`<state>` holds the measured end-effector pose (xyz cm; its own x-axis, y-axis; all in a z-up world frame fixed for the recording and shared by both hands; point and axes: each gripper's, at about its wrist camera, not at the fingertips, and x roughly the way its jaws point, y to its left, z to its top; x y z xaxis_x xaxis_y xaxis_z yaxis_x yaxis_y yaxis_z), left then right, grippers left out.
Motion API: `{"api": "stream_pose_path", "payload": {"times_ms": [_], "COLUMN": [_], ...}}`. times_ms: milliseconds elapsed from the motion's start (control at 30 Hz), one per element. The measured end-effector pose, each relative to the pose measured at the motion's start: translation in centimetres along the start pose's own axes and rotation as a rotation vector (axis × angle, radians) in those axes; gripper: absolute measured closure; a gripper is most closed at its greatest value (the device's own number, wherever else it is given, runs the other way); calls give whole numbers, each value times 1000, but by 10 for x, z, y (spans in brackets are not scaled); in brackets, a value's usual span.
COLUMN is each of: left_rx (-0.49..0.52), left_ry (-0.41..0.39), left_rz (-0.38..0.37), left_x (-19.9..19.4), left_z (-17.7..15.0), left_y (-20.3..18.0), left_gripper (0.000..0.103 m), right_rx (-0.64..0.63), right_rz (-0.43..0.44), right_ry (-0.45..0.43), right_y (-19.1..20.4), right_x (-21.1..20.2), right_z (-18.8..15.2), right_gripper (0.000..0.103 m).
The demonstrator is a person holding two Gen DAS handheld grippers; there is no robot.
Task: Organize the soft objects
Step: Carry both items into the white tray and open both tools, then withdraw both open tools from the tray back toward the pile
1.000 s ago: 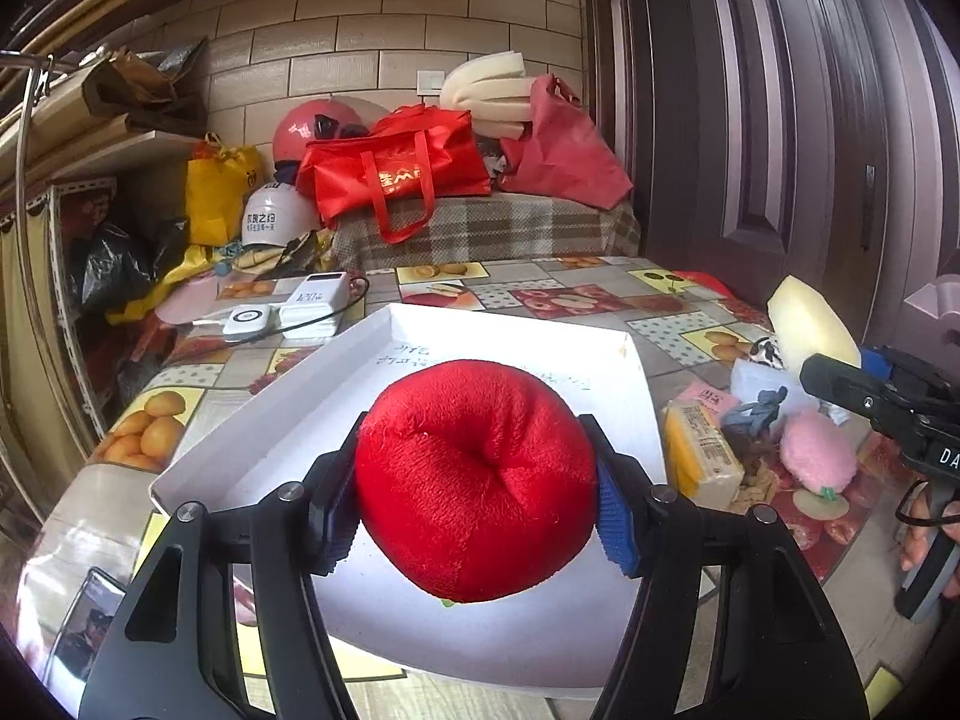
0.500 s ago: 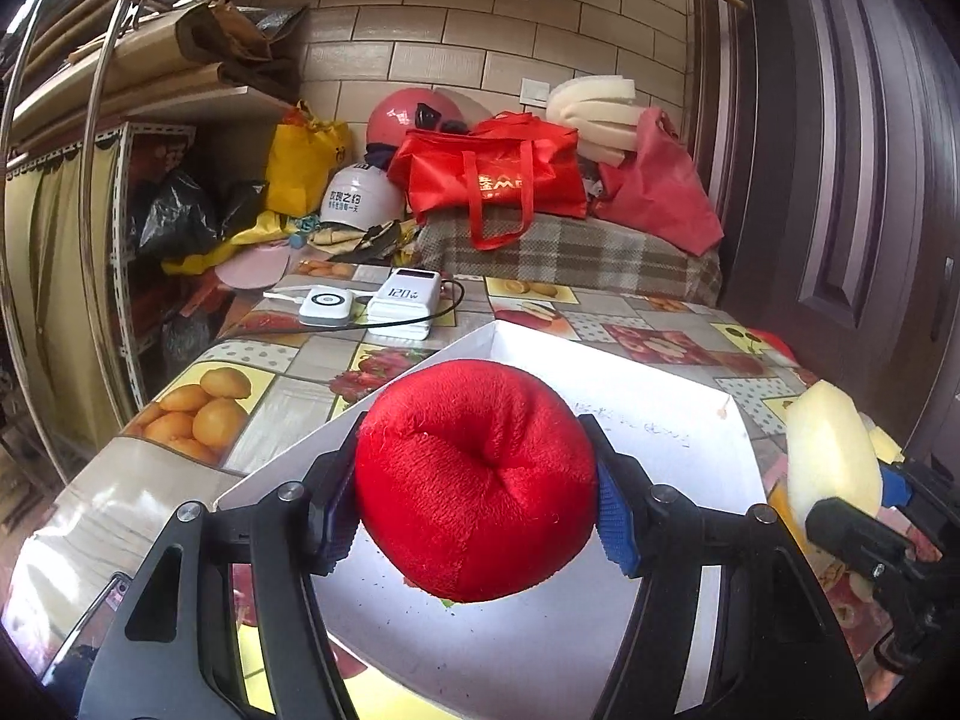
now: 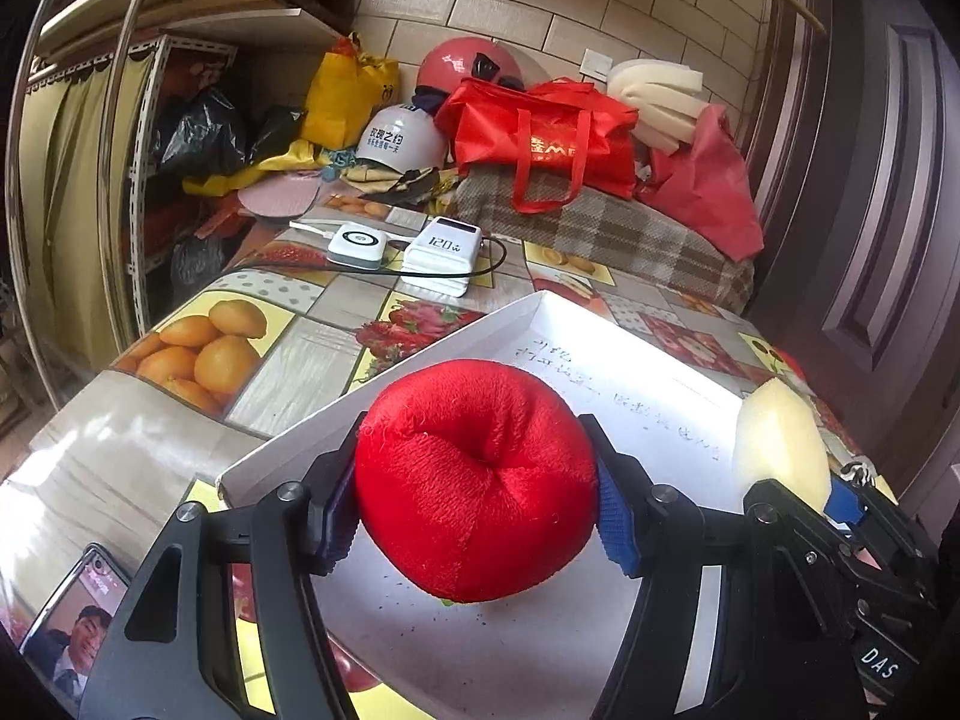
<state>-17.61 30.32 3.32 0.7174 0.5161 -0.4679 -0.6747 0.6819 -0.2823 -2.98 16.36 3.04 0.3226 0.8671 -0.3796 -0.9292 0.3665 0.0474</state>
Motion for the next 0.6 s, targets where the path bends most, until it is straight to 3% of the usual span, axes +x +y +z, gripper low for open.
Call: {"api": "stream_pose_path", "payload": {"times_ms": [133, 167, 200, 267, 600], "left_rx": [49, 52, 52, 43, 34], "left_ry": [-11, -14, -13, -18, -21], "left_rz": [27, 45, 54, 57, 59], "left_x": [-1, -1, -1, -1, -2], "left_z": [-1, -1, -1, -2, -2], "left_y": [-6, -7, -6, -3, -2], "left_gripper": [32, 25, 12, 0, 0], "right_rx": [-12, -24, -34, -38, 19], "right_rz": [-9, -14, -19, -26, -31], "right_ry": [14, 19, 21, 12, -12], "right_y": [3, 6, 8, 10, -1], "right_x": [1, 2, 2, 0, -3], "right_z": [0, 0, 0, 0, 1], "right_gripper": [42, 38, 28, 12, 12]}}
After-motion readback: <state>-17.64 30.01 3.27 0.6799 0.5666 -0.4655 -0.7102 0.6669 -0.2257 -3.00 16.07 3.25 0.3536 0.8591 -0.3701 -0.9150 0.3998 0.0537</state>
